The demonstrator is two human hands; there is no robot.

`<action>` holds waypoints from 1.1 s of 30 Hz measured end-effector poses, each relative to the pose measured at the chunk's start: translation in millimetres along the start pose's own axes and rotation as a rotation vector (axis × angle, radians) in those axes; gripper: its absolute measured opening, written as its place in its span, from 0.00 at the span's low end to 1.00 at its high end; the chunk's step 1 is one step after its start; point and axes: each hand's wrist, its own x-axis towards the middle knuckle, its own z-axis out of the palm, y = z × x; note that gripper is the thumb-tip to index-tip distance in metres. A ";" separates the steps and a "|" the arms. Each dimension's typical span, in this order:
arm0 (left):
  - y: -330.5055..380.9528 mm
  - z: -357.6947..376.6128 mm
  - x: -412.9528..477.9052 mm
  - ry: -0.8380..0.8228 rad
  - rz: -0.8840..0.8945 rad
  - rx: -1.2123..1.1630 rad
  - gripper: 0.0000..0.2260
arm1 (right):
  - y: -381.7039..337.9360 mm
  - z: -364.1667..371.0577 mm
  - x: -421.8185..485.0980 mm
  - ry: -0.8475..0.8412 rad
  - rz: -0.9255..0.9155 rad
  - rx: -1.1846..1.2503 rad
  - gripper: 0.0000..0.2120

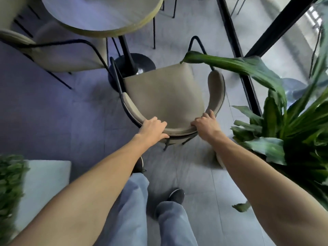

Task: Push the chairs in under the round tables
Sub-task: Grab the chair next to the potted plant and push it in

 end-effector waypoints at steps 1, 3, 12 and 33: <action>2.5 -1.0 1.3 -0.007 -0.019 -0.018 0.21 | 2.5 -0.9 3.0 0.002 -0.012 -0.013 0.17; 3.8 -4.9 7.7 -0.014 -0.043 -0.039 0.21 | 7.9 -5.0 11.3 0.011 -0.034 -0.031 0.16; 8.8 -27.2 61.9 -0.048 -0.087 -0.013 0.20 | 48.8 -25.5 67.1 0.009 -0.083 -0.101 0.14; -1.6 -42.2 97.6 -0.065 -0.511 -0.266 0.15 | 65.8 -52.4 133.4 0.142 -0.395 -0.011 0.11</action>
